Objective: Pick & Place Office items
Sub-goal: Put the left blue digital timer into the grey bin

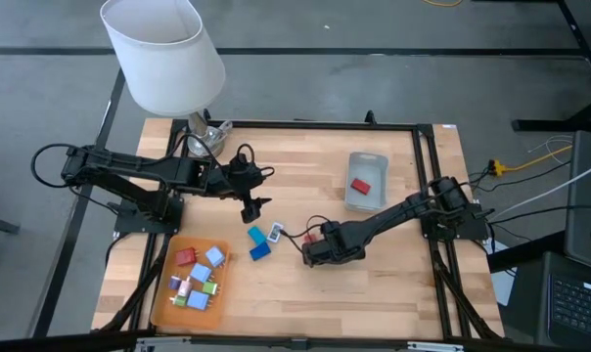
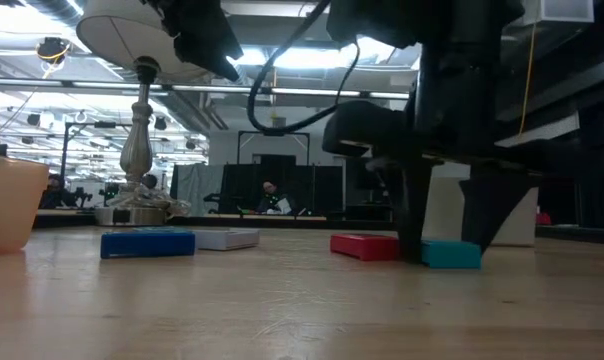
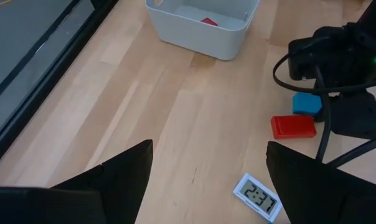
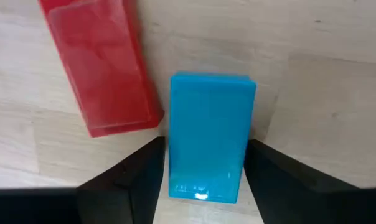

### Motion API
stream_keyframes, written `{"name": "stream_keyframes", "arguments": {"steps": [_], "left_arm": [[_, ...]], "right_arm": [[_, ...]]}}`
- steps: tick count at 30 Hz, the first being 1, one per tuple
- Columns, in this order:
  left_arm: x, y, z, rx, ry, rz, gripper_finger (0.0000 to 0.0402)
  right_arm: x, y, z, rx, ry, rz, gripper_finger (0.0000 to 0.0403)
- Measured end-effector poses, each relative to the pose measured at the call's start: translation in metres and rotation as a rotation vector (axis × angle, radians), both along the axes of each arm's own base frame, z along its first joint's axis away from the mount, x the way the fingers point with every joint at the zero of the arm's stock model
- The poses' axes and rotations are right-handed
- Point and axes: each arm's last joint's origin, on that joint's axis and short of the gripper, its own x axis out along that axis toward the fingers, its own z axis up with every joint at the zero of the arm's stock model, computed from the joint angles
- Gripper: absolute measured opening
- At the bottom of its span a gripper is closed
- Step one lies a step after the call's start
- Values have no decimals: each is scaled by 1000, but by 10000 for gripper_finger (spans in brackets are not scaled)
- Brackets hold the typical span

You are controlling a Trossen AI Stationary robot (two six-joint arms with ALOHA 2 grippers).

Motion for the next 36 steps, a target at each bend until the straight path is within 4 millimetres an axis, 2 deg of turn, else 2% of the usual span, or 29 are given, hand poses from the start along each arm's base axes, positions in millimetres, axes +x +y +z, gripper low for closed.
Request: {"name": "stream_keyframes", "arguments": {"steps": [6, 12, 18, 22, 24, 30, 33, 36], "left_arm": [[0, 0, 0, -11, 1, -11, 306], [0, 0, 0, -11, 1, -12, 306], [0, 0, 0, -7, 2, -15, 306], [0, 0, 0, -3, 2, -18, 306], [0, 0, 0, 3, 1, -24, 306], [3, -1, 3, 2, -35, -33, 306], [3, -1, 3, 7, -36, -60, 306], [4, -2, 4, 19, -32, -91, 306]], "right_arm": [[0, 3, -2, 4, -7, 3, 209], [0, 2, -2, 13, -3, -4, 154], [3, 4, 0, 49, -7, 1, 154], [13, 10, 11, 74, -50, 9, 154], [22, 14, 25, 71, -108, 10, 154], [47, 21, 86, -68, -380, 6, 154], [52, 20, 119, -146, -507, -5, 154], [49, 17, 145, -242, -583, -34, 154]]}}
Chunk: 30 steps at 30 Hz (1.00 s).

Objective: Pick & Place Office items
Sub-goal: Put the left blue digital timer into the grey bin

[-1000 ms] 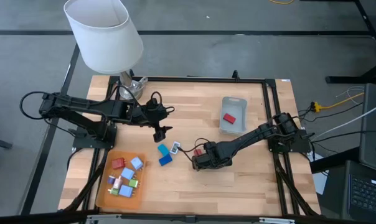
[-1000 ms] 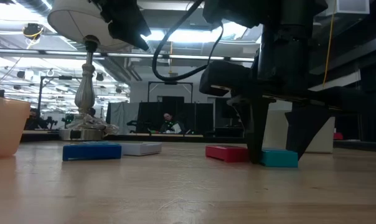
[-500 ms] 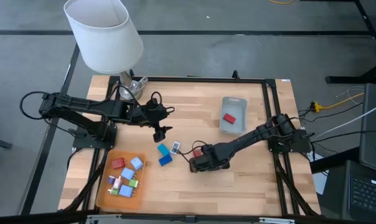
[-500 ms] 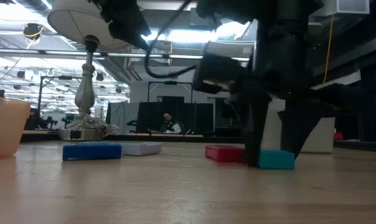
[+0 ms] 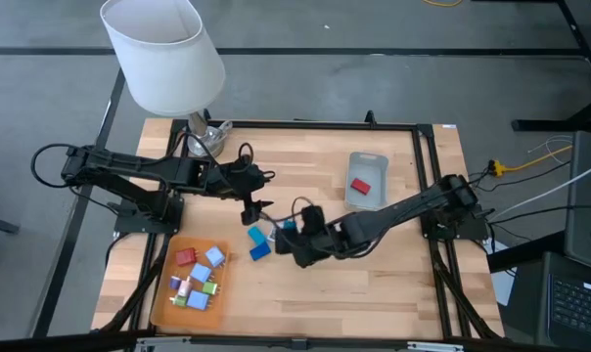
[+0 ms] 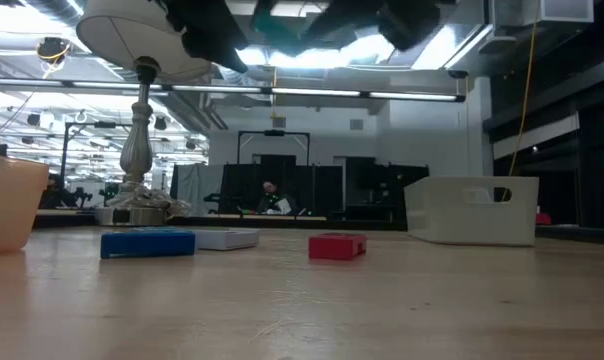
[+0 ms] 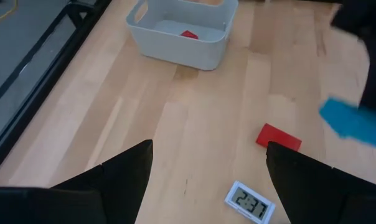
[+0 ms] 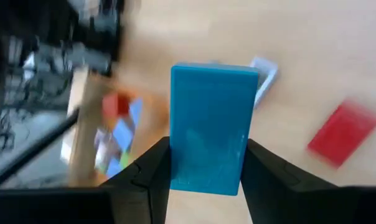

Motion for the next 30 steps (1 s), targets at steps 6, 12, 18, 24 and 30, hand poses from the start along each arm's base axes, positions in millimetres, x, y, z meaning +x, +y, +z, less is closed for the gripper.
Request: {"name": "stream_keyframes", "arguments": {"steps": [6, 12, 18, 24, 30], "left_arm": [[1, -1, 1, -8, -10, -33, 306], [6, 8, -1, -19, -18, -24, 306], [11, 18, -5, -33, -14, 17, 306], [12, 29, -6, -86, -31, 109, 306], [11, 39, -6, -106, -50, 213, 306]], "right_arm": [[-35, -18, 31, -110, 73, -114, 154], [-83, -41, 34, -203, 473, -162, 154], [-111, -80, 33, -233, 613, -128, 154], [-151, -124, 3, -214, 599, -138, 154], [-192, -157, -35, -180, 426, -163, 154]]}}
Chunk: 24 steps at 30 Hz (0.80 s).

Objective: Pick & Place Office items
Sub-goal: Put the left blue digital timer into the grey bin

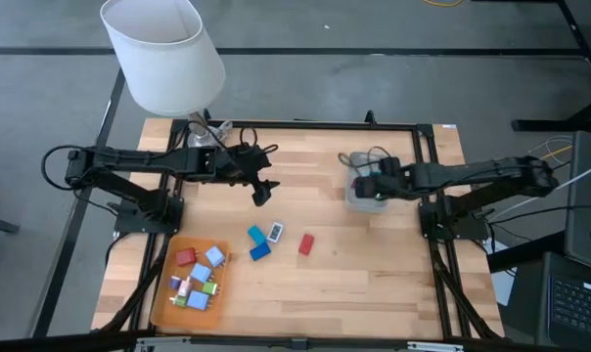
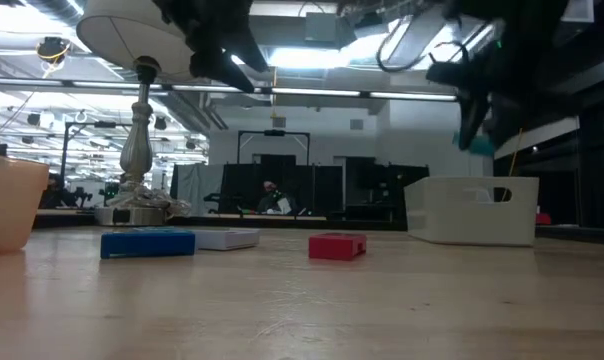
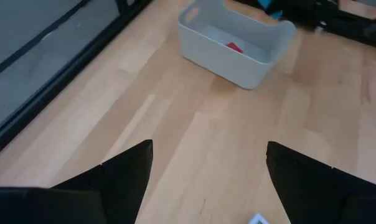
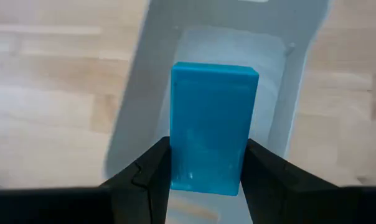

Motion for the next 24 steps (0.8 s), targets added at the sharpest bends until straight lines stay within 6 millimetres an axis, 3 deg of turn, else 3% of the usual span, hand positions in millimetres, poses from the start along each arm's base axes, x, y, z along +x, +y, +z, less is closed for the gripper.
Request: {"name": "stream_keyframes", "arguments": {"steps": [8, 15, 17, 21, 24], "left_arm": [[-1, 6, 0, -33, -18, 77, 306], [-1, 7, 0, -38, -28, 121, 306], [-1, 7, 0, -45, -32, 128, 306], [-1, 7, 0, -47, -33, 130, 306], [-1, 7, 0, -42, -31, 132, 306]], "right_arm": [[-24, -27, -39, 64, 43, 12, 154], [-20, -43, -41, 54, 0, 67, 154], [-19, -45, -37, 42, -12, 72, 184], [-17, -49, -32, 33, -29, 62, 284], [-16, -51, -28, 18, -46, 26, 320]]}}
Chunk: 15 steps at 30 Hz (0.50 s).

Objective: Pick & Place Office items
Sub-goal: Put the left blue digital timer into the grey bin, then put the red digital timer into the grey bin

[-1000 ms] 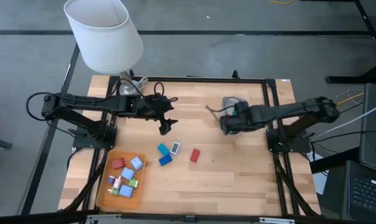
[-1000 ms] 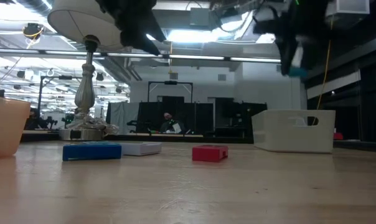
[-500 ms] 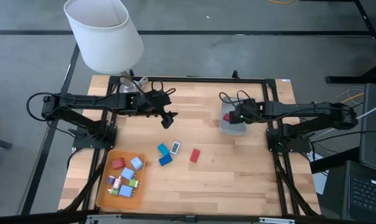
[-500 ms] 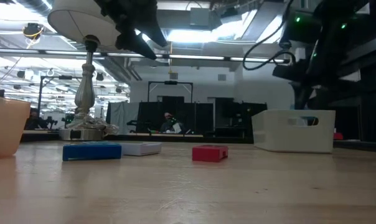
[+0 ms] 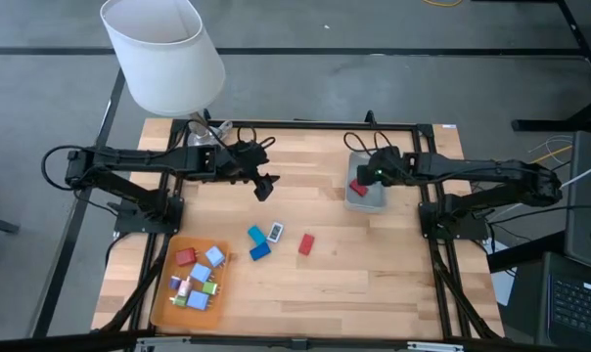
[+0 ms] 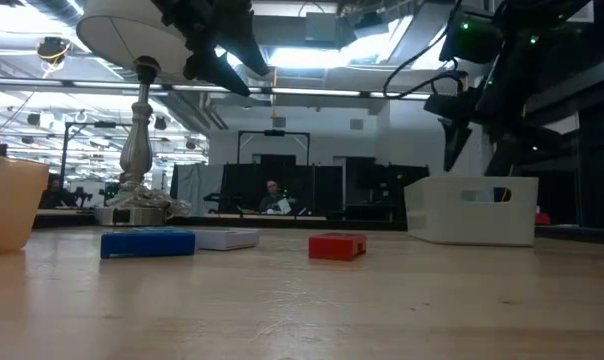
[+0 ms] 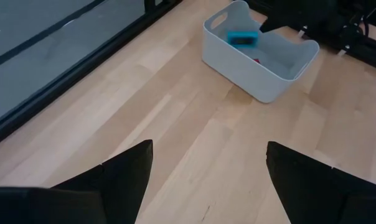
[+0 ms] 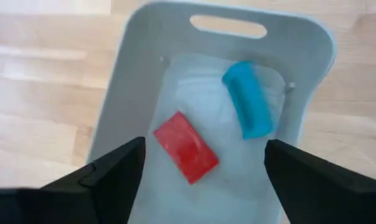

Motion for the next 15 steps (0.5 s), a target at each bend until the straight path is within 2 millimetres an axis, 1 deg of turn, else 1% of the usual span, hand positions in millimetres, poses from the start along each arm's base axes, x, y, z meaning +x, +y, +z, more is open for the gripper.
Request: {"name": "stream_keyframes", "arguments": {"steps": [2, 5, 8, 12, 15], "left_arm": [[0, 0, 0, 10, 5, -7, 306], [0, 0, 0, 32, 17, -27, 306], [0, 0, 0, 50, 32, -43, 306], [-1, 6, -1, 7, 28, -81, 306], [-2, 12, -1, 18, 39, -105, 306]], "right_arm": [[2, 0, 4, -1, -20, -21, 323], [7, 0, 14, 5, -85, -45, 310], [24, 5, 33, 14, -261, -13, 289], [47, 17, 59, 20, -509, 25, 265], [61, 32, 65, 63, -553, 13, 252]]}}
